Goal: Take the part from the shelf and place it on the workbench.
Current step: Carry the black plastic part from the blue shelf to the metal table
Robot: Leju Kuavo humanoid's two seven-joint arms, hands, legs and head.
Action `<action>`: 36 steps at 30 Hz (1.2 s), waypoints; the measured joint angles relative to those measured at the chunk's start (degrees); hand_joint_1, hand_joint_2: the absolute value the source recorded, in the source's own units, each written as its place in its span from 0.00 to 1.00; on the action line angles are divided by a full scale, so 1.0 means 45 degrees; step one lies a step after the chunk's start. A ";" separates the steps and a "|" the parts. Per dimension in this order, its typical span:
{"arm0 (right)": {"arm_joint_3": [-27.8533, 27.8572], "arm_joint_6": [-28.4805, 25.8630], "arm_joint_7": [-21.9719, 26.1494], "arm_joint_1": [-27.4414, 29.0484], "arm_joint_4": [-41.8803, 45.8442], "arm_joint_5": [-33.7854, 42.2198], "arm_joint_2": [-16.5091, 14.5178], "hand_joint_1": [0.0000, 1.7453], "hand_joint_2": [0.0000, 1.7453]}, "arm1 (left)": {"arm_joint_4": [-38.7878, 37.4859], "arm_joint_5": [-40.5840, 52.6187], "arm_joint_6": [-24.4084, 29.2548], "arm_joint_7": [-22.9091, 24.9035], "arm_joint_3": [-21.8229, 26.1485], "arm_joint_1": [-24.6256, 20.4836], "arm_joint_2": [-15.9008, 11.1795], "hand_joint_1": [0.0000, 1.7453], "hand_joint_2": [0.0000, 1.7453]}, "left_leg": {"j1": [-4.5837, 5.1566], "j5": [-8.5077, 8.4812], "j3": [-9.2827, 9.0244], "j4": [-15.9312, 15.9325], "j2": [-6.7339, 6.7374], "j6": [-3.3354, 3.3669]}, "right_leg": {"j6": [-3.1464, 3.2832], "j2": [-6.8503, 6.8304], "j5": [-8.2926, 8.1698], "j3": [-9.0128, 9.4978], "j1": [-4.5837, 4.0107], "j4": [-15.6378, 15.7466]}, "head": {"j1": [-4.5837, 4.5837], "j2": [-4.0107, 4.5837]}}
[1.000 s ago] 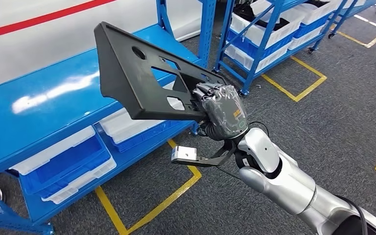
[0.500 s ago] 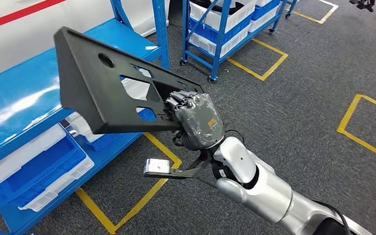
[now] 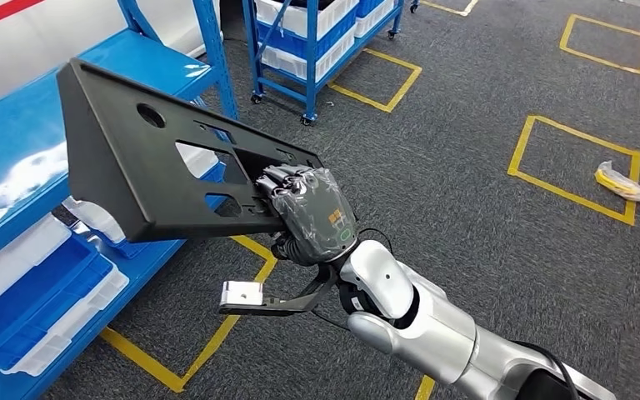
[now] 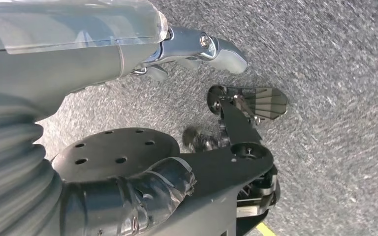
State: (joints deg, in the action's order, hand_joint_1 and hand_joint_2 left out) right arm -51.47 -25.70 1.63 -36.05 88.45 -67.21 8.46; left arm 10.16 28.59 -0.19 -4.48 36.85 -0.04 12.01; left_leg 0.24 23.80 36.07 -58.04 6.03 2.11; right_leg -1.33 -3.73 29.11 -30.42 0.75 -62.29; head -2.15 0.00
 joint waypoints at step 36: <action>0.1603 -0.0359 -0.0138 -0.0259 0.0166 -0.0690 0.2534 1.00 1.00 | -0.0097 0.0282 -0.1139 -0.0053 -0.0209 -0.0204 -0.0226 0.00 1.00 | -0.0322 0.0929 -0.1020 0.0103 -0.1347 -0.0250 | 0.0777 0.0934 -0.1079 -0.1277 -0.0542 0.0590 | -0.0038 0.0000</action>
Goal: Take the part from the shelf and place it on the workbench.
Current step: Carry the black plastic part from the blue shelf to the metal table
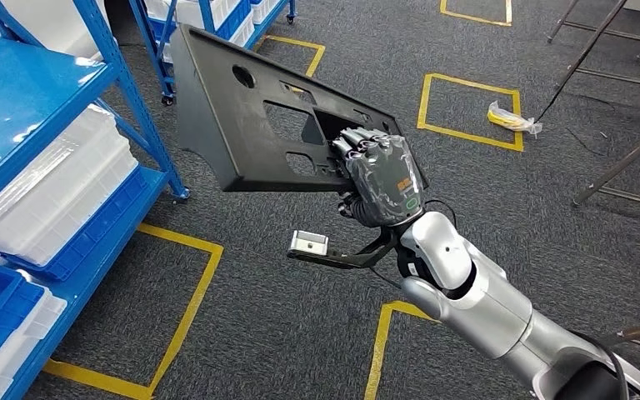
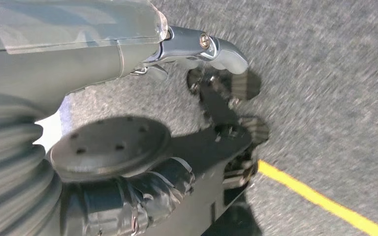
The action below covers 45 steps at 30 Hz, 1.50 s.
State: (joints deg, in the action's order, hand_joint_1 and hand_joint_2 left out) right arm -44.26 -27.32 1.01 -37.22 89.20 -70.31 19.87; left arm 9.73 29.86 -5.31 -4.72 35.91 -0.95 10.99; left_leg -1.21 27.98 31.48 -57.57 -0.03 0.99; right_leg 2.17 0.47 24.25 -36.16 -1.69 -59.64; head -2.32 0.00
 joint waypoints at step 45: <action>0.0059 0.0899 -0.0221 -0.0359 -0.0070 0.0226 -0.0126 1.00 1.00 | 0.0000 0.0125 0.0011 -0.0461 -0.0004 -0.0081 -0.0063 0.00 1.00 | 0.0216 -0.0530 0.0750 -0.0199 -0.0074 0.0175 | -0.0224 -0.0048 0.0921 0.0801 0.0262 -0.0021 | 0.0016 0.0000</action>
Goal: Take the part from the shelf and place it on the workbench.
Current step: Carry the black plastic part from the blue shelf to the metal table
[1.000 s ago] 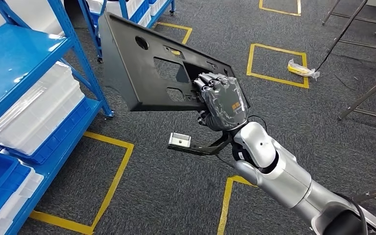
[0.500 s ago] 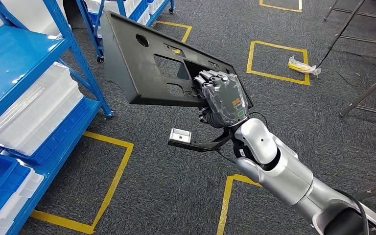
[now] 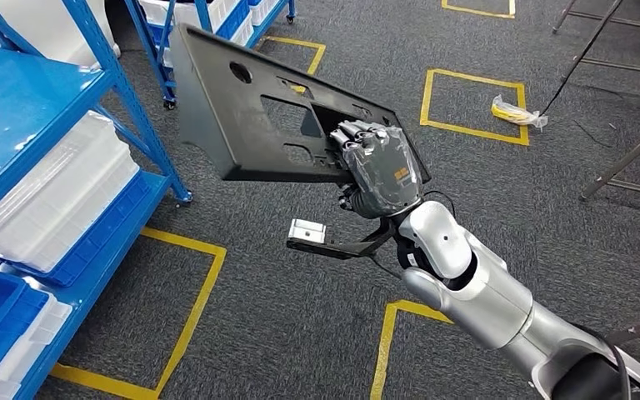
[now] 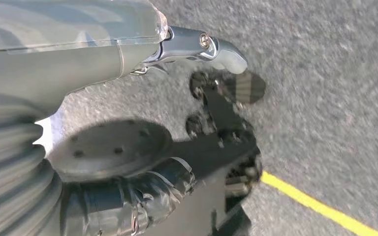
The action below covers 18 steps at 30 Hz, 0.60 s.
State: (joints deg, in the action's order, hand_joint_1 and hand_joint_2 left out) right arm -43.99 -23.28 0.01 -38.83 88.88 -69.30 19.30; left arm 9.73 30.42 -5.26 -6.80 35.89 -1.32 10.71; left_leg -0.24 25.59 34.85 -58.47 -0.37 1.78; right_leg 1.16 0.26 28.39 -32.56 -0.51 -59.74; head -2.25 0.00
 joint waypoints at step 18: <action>0.0062 -0.0013 0.0162 -0.0102 -0.0037 -0.0117 0.0026 1.00 1.00 | 0.0000 0.0025 0.0013 -0.0018 0.0000 -0.0063 0.0024 0.00 1.00 | -0.0295 0.1053 -0.0369 -0.0954 0.0040 -0.0554 | 0.0114 -0.0009 -0.0532 -0.0527 0.0279 0.0223 | -0.0004 0.0000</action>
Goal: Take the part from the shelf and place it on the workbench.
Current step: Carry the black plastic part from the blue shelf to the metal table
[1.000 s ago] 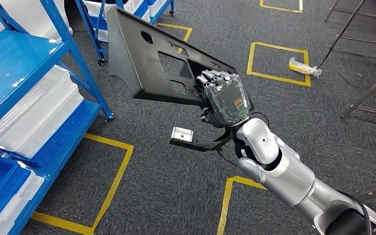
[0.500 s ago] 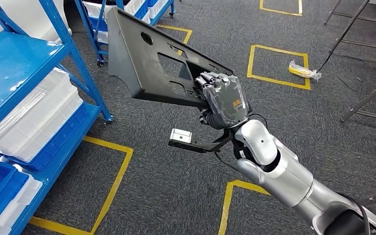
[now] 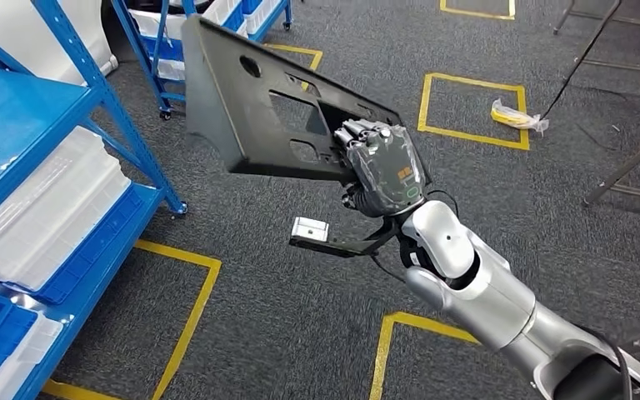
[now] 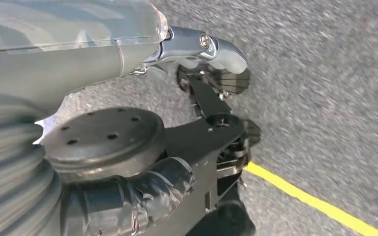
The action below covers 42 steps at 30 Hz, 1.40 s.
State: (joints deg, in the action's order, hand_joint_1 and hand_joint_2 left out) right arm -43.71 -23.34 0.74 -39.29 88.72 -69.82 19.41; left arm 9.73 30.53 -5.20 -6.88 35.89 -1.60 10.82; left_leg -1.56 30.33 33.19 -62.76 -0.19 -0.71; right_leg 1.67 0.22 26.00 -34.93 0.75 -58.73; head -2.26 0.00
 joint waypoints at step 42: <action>-0.0405 0.1222 -0.0686 0.0183 0.0125 -0.0409 -0.1289 1.00 1.00 | 0.0001 -0.0671 0.0786 -0.0310 0.0119 0.0159 0.0163 0.00 1.00 | 0.0166 -0.0897 0.0317 0.0855 -0.0789 0.0339 | -0.0094 0.1521 0.0039 -0.0133 -0.0088 -0.0175 | 0.0007 0.0000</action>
State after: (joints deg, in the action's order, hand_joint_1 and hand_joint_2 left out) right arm -45.53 -17.84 -2.35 -38.46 89.28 -71.67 13.61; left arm 9.73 27.52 -1.66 -8.27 36.43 -0.89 11.55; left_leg -0.82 26.30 34.61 -58.91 -3.74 0.81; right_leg 1.25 7.06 26.18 -35.53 0.35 -59.52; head -2.23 0.00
